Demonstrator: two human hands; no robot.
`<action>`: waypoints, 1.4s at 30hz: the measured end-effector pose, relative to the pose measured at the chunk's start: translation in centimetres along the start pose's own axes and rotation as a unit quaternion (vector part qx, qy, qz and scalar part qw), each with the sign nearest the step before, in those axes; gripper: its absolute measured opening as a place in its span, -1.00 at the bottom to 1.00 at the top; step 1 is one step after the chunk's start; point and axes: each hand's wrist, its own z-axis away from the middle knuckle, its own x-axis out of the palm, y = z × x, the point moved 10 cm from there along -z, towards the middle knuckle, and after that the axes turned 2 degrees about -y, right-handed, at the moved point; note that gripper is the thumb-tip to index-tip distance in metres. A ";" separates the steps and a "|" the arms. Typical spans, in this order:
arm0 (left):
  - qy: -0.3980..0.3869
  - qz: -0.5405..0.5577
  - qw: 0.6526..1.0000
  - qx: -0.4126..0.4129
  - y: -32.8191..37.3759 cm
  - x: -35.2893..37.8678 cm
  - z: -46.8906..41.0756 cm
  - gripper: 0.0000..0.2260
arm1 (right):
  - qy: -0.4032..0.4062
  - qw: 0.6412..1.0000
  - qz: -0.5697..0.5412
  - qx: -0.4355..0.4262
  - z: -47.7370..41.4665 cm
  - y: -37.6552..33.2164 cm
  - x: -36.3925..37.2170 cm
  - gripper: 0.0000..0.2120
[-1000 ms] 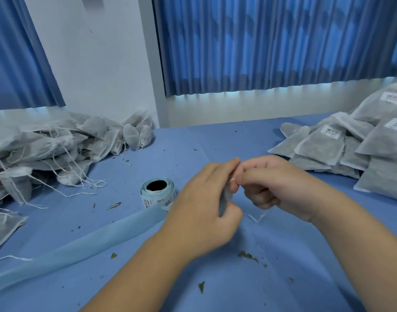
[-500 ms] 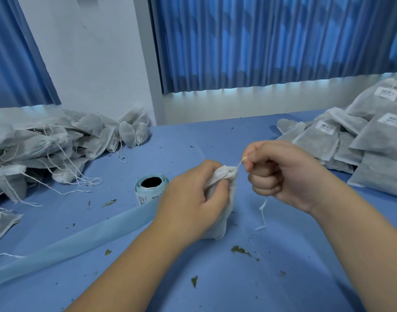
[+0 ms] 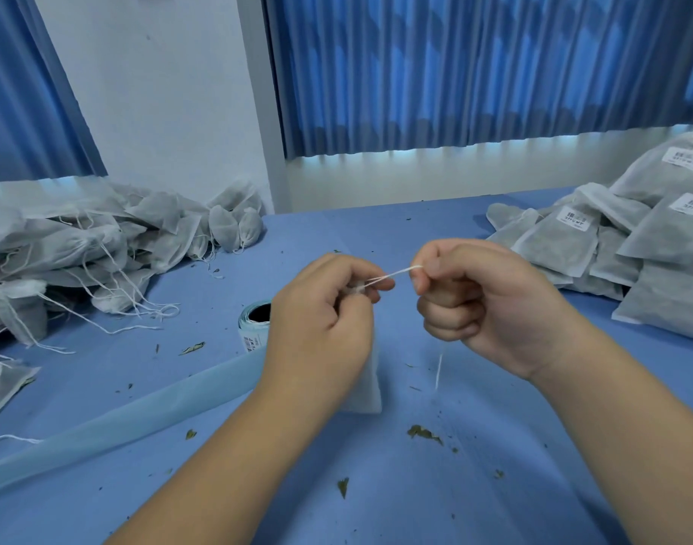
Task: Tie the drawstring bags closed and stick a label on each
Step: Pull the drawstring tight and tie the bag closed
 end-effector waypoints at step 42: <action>-0.313 0.370 0.778 -0.400 -6.7 5.1 3.2 -0.89 | 0.093 0.868 0.484 0.061 -0.5 3.9 -1.3 -0.80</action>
